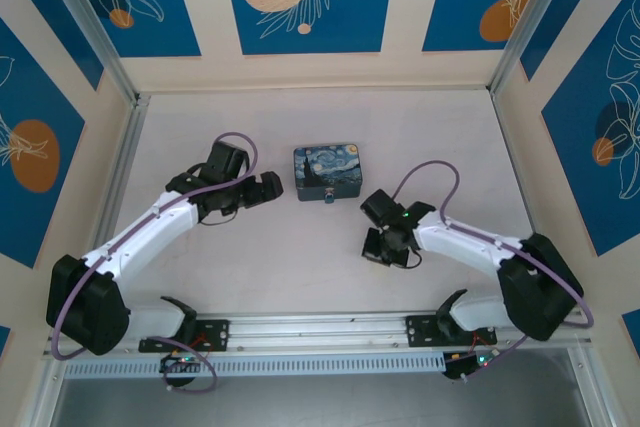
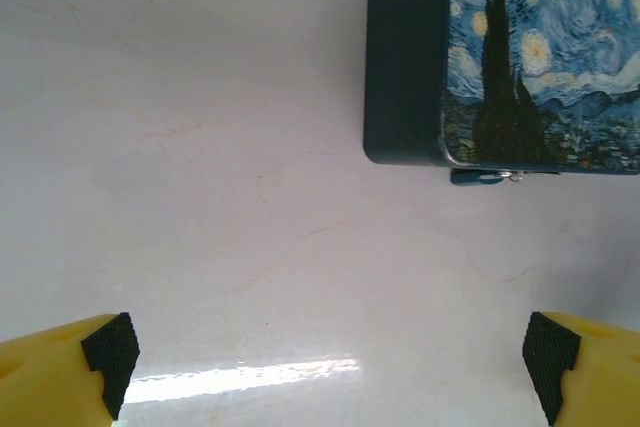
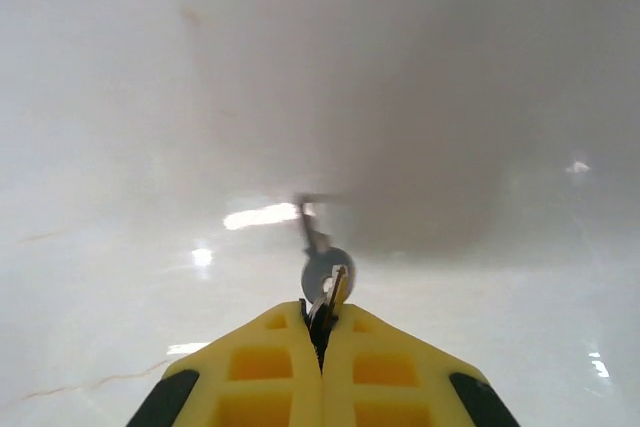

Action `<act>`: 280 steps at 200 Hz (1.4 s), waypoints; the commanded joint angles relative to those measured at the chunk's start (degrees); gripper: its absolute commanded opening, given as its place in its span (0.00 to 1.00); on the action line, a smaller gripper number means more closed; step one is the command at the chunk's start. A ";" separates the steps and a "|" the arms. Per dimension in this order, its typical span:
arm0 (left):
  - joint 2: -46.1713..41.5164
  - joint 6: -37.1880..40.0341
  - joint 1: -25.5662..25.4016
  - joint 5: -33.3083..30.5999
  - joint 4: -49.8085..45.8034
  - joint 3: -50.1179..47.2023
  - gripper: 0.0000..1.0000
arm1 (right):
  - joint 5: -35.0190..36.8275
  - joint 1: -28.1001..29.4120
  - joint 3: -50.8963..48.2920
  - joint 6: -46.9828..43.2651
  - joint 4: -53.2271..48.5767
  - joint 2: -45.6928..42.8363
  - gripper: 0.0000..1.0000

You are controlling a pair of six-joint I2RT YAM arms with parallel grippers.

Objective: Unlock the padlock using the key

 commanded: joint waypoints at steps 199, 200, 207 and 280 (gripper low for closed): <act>10.61 -59.06 -6.07 19.19 47.20 -5.26 0.77 | -22.29 -7.54 14.93 -1.04 28.28 -4.47 0.00; 10.69 -59.17 -6.08 19.24 47.32 -5.21 0.77 | -22.26 -7.47 14.99 -1.00 28.38 -4.43 0.00; 11.30 -60.25 -6.41 19.31 48.52 -5.08 0.75 | -21.86 -6.88 15.46 -0.83 28.95 -3.74 0.00; 12.58 -63.29 -7.70 19.52 51.66 -3.84 0.56 | -19.98 -3.19 19.89 -0.75 31.75 2.54 0.00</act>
